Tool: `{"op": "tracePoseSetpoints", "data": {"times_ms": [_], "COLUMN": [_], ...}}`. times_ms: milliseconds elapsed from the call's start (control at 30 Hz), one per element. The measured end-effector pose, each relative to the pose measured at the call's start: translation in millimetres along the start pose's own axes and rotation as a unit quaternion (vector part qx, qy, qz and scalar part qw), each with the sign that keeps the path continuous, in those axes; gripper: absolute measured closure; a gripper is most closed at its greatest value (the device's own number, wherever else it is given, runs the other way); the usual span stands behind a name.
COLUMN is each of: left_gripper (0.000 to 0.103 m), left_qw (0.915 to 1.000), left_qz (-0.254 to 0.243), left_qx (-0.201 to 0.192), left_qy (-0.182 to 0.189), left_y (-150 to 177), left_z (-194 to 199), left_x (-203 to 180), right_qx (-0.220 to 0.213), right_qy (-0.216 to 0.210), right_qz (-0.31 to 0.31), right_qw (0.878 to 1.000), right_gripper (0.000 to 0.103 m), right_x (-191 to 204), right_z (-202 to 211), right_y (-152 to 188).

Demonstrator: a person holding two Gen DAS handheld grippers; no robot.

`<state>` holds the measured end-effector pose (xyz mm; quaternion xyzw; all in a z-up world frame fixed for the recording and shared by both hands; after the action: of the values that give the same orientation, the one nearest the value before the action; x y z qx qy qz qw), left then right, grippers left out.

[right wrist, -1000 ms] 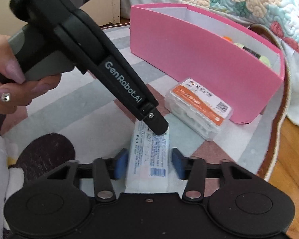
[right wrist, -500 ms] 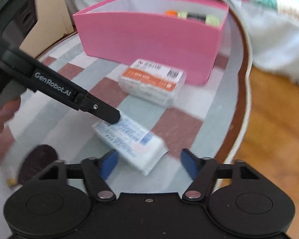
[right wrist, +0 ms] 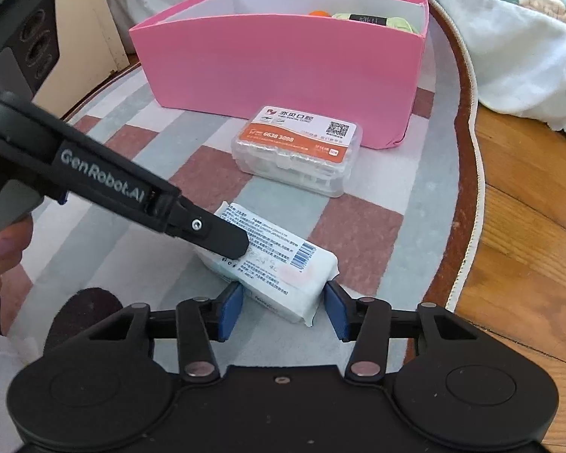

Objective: Organize objects
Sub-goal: 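Lift the white packet with the left tool and carry it into the box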

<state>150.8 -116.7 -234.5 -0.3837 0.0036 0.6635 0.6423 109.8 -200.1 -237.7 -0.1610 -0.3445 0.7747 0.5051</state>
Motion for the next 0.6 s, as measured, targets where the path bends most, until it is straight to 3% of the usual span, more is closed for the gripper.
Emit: {"op": "tracePoseSetpoints", "data": {"times_ms": [267,600], "left_gripper": [0.077,0.077], "left_qw": [0.9998,0.9995], "left_qz": [-0.017,-0.017], "left_qx": [-0.003,-0.006], "left_qy": [-0.013,-0.027], "left_y": [-2.1,-13.9], "left_z": [20.0,63.8], "left_x": [-4.4,-7.4], "right_qx": [-0.003,-0.027], "right_qy": [0.002,-0.028], "right_qz": [0.031,0.052], "right_qw": [1.0,0.998], "right_gripper": [0.049,0.039], "right_x": [15.0,42.8], "right_z": [10.4,31.4], "right_y": [-9.3,-37.9]}}
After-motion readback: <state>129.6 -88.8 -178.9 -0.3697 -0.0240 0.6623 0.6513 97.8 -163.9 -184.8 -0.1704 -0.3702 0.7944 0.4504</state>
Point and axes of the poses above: each gripper's, at about its wrist camera, not at the fingertips, and z roughly against the way its jaws point, x to its left, y to its underside, the point moved 8 cm from there along -z, roughly the way its jaws point, and after that the axes turned 12 degrees about -x, right-handed, at the moved point
